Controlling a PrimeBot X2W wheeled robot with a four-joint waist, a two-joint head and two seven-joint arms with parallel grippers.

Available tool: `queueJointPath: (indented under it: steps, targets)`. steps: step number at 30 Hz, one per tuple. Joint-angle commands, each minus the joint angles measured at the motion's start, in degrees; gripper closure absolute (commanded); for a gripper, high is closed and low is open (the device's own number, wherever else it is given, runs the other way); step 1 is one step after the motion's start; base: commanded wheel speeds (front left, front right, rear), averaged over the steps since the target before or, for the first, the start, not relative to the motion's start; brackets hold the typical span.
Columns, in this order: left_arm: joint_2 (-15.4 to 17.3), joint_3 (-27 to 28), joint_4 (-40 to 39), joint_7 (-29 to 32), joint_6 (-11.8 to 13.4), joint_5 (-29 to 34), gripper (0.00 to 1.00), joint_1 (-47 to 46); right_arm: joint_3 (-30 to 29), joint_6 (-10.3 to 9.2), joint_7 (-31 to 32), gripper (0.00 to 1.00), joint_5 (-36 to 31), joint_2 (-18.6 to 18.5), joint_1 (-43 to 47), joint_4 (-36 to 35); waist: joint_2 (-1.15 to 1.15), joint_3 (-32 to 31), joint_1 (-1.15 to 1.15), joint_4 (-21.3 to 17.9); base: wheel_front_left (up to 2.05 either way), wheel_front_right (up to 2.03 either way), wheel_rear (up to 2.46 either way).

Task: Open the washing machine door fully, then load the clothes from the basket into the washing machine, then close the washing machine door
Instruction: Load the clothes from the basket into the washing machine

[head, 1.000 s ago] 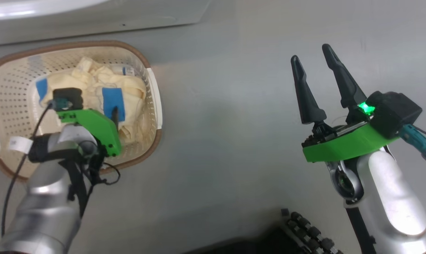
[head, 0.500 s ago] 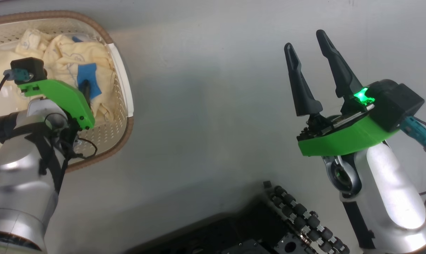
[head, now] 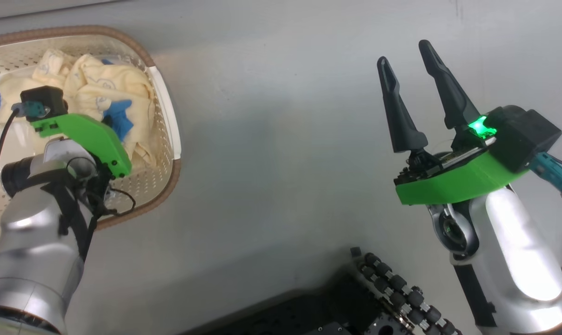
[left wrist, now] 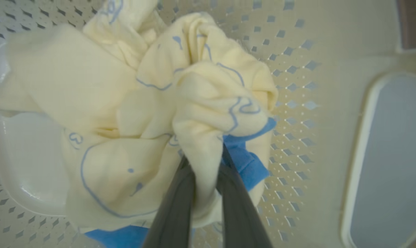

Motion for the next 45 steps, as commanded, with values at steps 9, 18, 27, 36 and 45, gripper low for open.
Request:
queueJointPath:
  steps: [9, 18, 27, 36, 45]
  targets:
    - [0.61, -1.72, 1.56, -14.75, 2.32, 2.59, 1.00, 2.23, -2.98, 0.24, -0.38, 0.00, -2.19, -0.32, 3.10, -0.18, 0.00, -6.47, 0.00, 3.56, 0.00, 0.00, 0.00]
    - [-1.03, -1.20, -1.74, -18.63, 5.75, 4.66, 1.00, 4.65, -4.64, 0.24, -0.38, 0.00, -5.07, -0.32, 5.49, 1.29, 0.00, -14.24, 0.00, 7.44, 0.00, 0.00, 0.00]
    - [2.02, 6.62, -24.17, -18.69, 11.73, 12.77, 1.00, 17.53, -5.26, 0.24, -0.38, 0.00, -6.72, -0.32, 9.10, 3.60, 0.00, -24.28, 0.00, 10.37, 0.00, 0.00, 0.00]
    - [3.72, 14.12, -44.26, -18.70, 16.10, 20.91, 1.00, 33.49, -6.24, 0.24, -0.34, 0.00, -7.72, -0.32, 14.11, 5.19, 0.00, -33.96, 0.00, 12.57, 0.00, 0.00, 0.00]
    - [5.35, 15.27, -55.49, -18.68, 18.62, 23.86, 1.00, 44.85, -8.03, 0.24, 1.93, 0.00, -9.02, -0.32, 19.42, 3.89, 0.00, -41.27, 0.00, 14.53, 0.00, 0.00, 0.00]
